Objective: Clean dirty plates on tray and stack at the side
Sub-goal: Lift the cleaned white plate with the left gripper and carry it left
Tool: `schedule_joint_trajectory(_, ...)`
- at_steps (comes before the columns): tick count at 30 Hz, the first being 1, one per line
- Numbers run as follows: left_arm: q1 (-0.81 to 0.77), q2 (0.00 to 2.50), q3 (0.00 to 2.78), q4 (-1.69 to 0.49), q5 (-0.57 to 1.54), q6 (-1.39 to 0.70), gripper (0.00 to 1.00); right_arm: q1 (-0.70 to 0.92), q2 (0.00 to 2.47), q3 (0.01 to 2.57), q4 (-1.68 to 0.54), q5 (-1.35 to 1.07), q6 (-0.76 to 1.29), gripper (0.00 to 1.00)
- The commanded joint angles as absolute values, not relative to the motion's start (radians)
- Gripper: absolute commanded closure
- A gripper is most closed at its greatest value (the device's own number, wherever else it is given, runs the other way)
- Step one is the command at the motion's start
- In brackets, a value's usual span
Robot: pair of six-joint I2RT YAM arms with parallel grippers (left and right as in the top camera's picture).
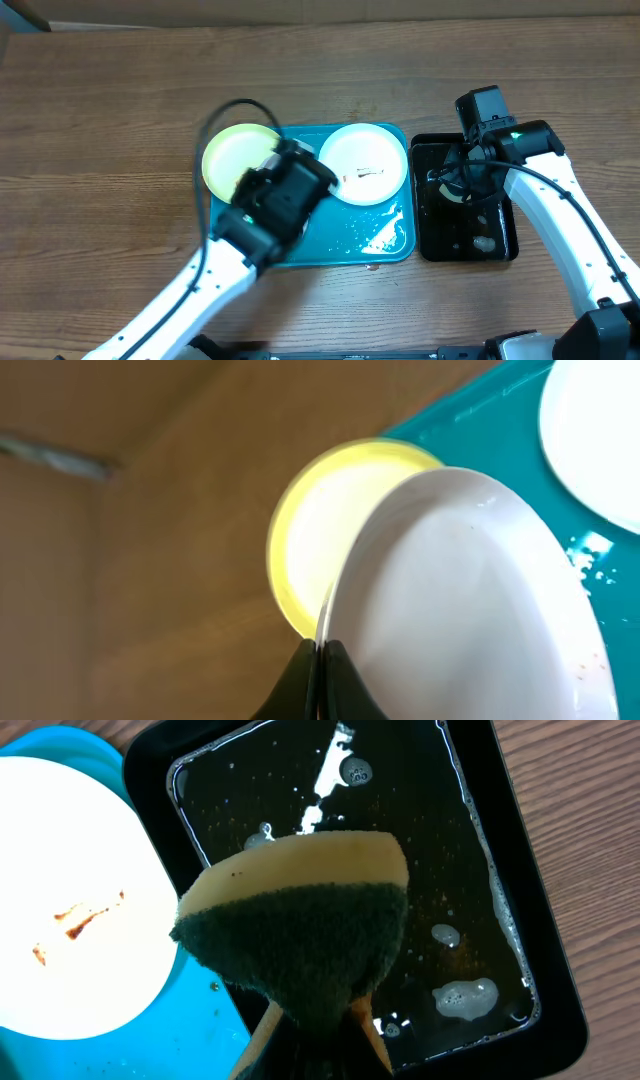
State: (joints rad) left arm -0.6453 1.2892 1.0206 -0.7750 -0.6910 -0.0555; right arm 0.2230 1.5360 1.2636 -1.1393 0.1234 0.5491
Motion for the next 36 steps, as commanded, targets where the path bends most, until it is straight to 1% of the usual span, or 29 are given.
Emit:
schedule_joint_trajectory(1,-0.524,1.249,1.081,-0.786,-0.422,-0.120,0.96,0.221,1.509,1.284,-1.138,0.138,0.544,0.96)
schedule_joint_trajectory(3,-0.437,1.242,1.098,-0.797,-0.326,-0.120,0.96,0.221,1.509,1.284,-1.138,0.138,0.545,0.96)
schedule_joint_trajectory(8,-0.142,1.244,1.109,-0.808,-0.064,-0.120,0.96,0.221,1.509,1.284,-1.140,0.138,0.544,0.96)
schedule_joint_trajectory(13,0.143,1.252,1.109,-0.790,0.120,-0.121,0.96,0.221,1.509,1.284,-1.140,0.137,0.542,0.96)
schedule_joint_trajectory(17,0.303,1.254,1.109,-0.774,0.274,-0.128,0.96,0.221,1.509,1.284,-1.146,0.138,0.542,0.96)
schedule_joint_trajectory(19,0.342,1.254,1.109,-0.779,0.324,-0.128,0.96,0.221,1.509,1.284,-1.147,0.138,0.542,0.96)
schedule_joint_trajectory(21,0.348,1.254,1.109,-0.787,0.344,-0.118,0.96,0.221,1.509,1.284,-1.148,0.138,0.542,0.96)
schedule_joint_trajectory(23,0.336,1.254,1.109,-0.802,0.353,-0.104,0.86,0.221,1.509,1.284,-1.150,0.138,0.542,0.96)
schedule_joint_trajectory(25,0.312,1.254,1.109,-0.836,0.357,-0.105,0.69,0.221,1.509,1.284,-1.152,0.137,0.542,0.96)
schedule_joint_trajectory(26,0.300,1.254,1.108,-0.854,0.356,-0.105,0.66,0.221,1.509,1.284,-1.154,0.138,0.542,0.96)
schedule_joint_trajectory(29,0.252,1.255,1.104,-0.919,0.356,-0.105,0.64,0.221,1.509,1.284,-1.161,0.138,0.542,0.96)
schedule_joint_trajectory(30,0.230,1.255,1.100,-0.932,0.356,-0.104,0.60,0.221,1.509,1.284,-1.162,0.138,0.541,0.96)
schedule_joint_trajectory(33,0.146,1.255,1.077,-0.942,0.355,-0.078,0.56,0.221,1.509,1.284,-1.163,0.138,0.542,0.96)
schedule_joint_trajectory(34,0.110,1.255,1.068,-0.942,0.342,-0.065,0.53,0.221,1.509,1.284,-1.163,0.138,0.542,0.96)
schedule_joint_trajectory(36,0.045,1.255,1.057,-0.942,0.292,-0.066,0.52,0.221,1.509,1.284,-1.165,0.138,0.542,0.96)
